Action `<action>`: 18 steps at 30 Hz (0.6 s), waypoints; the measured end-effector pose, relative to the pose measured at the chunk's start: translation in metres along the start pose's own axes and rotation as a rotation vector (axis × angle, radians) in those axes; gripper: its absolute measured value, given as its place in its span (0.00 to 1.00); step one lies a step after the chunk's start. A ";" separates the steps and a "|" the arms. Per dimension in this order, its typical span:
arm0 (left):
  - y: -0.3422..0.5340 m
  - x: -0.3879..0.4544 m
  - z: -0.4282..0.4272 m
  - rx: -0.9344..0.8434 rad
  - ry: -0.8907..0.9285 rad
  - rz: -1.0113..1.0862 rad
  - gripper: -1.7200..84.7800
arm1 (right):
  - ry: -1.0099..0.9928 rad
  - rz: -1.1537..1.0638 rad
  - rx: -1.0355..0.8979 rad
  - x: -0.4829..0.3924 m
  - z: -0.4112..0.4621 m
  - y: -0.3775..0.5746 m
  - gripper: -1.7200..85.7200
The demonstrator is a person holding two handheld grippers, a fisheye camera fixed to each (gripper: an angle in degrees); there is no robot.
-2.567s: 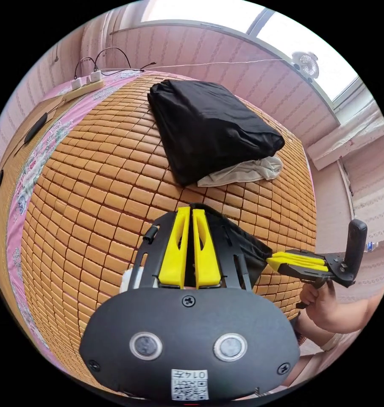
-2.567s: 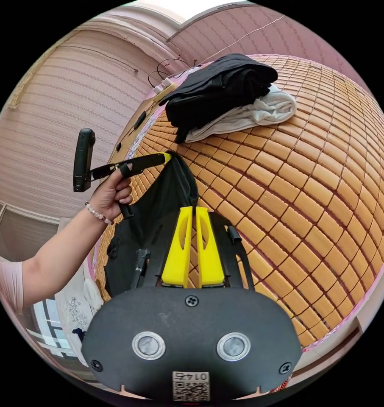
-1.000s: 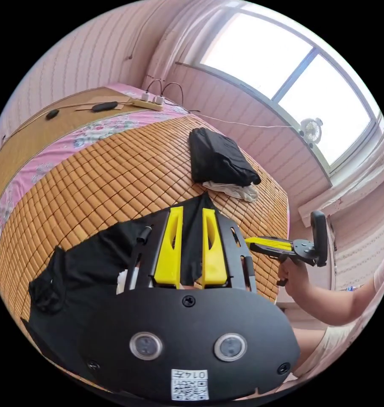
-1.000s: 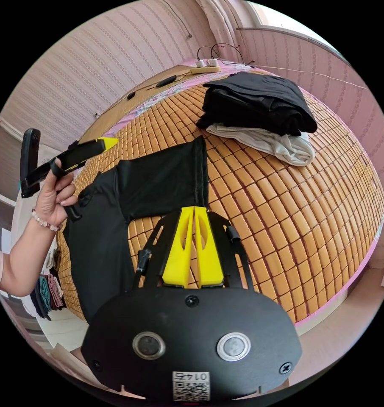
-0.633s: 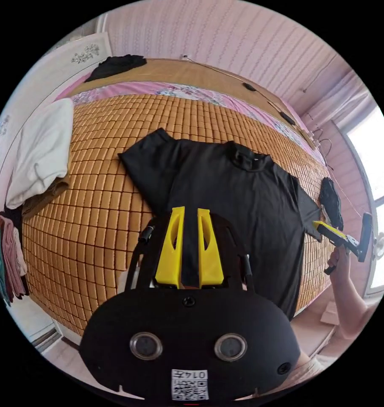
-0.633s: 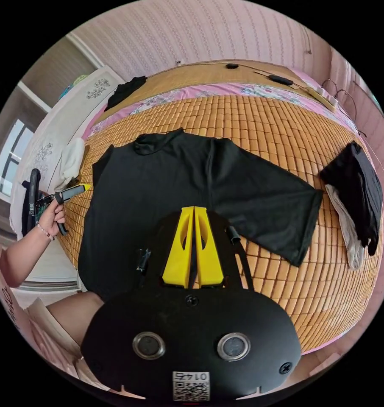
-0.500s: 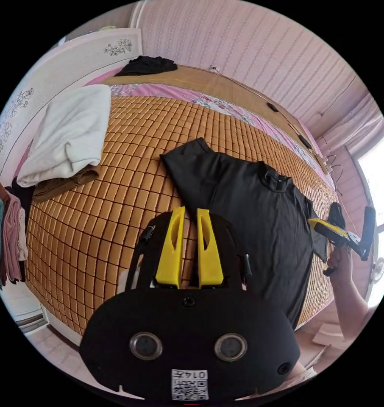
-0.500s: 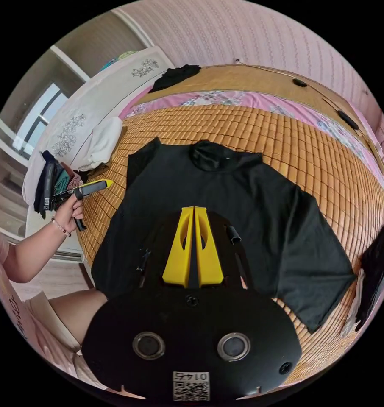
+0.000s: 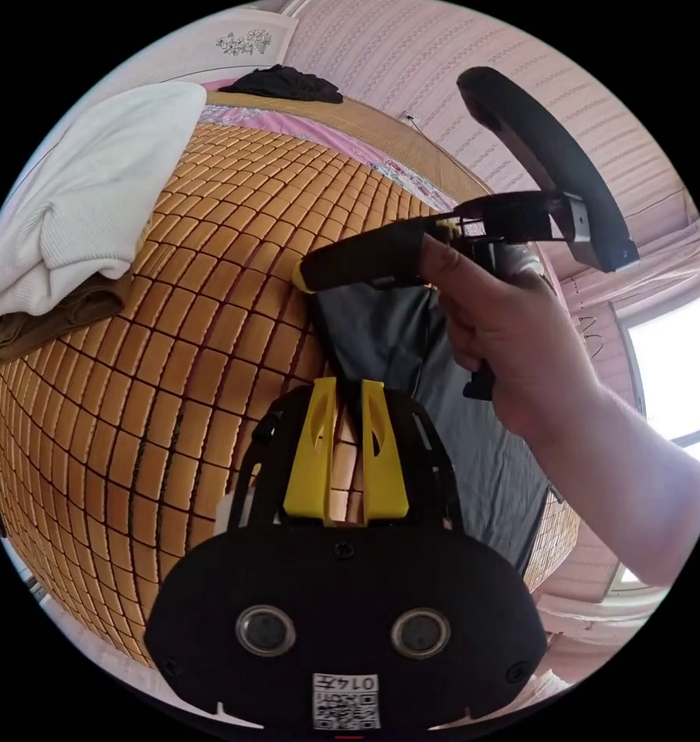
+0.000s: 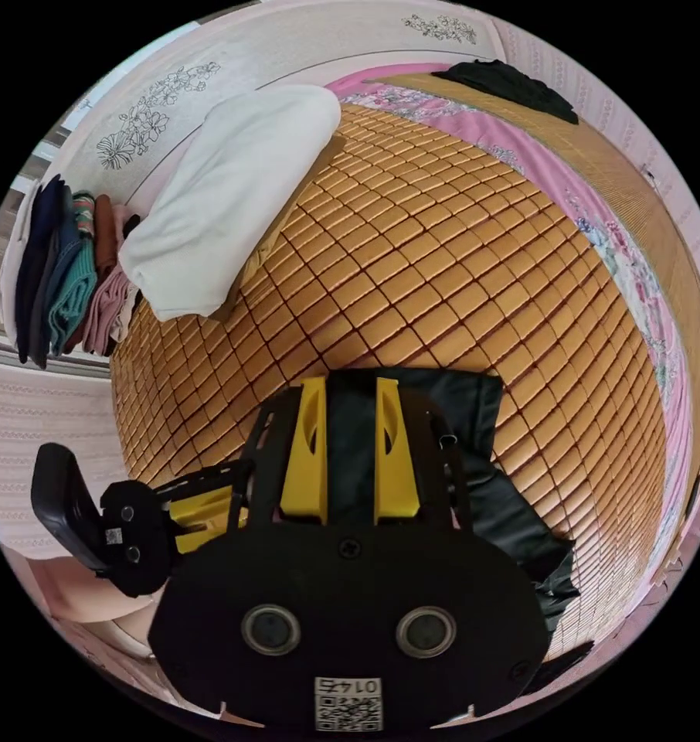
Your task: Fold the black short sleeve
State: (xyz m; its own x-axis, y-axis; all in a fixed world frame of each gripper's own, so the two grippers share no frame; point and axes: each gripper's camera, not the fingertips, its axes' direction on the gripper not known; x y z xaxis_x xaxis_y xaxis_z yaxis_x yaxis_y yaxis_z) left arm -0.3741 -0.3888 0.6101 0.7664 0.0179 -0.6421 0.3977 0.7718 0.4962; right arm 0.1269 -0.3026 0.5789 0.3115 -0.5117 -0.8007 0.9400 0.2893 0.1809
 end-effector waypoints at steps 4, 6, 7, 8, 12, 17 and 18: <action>-0.002 0.008 -0.026 -0.005 0.032 0.021 0.09 | -0.028 -0.007 0.022 0.014 0.011 0.013 0.03; 0.000 0.019 -0.044 0.013 0.054 0.065 0.09 | -0.113 0.102 0.173 0.045 -0.019 0.054 0.02; 0.003 0.031 -0.059 0.034 0.064 0.115 0.09 | -0.130 0.131 0.207 0.053 -0.028 0.068 0.02; 0.005 0.038 -0.067 0.046 0.074 0.150 0.09 | -0.136 0.187 0.261 0.067 -0.045 0.100 0.02; 0.036 0.101 -0.120 0.083 0.118 0.450 0.10 | 0.004 0.363 0.221 0.106 -0.067 0.214 0.03; 0.050 0.131 -0.136 -0.005 0.120 0.545 0.10 | 0.051 0.490 0.012 0.151 -0.003 0.289 0.07; 0.044 0.131 -0.136 -0.024 0.118 0.531 0.09 | 0.030 0.501 0.028 0.158 0.005 0.295 0.09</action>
State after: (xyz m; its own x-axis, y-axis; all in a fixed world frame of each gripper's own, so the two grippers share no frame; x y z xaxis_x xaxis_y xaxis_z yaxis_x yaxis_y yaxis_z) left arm -0.3247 -0.2665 0.4683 0.7961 0.4794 -0.3693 -0.0411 0.6517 0.7573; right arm 0.4544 -0.3022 0.5084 0.7216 -0.2917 -0.6279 0.6796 0.4716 0.5619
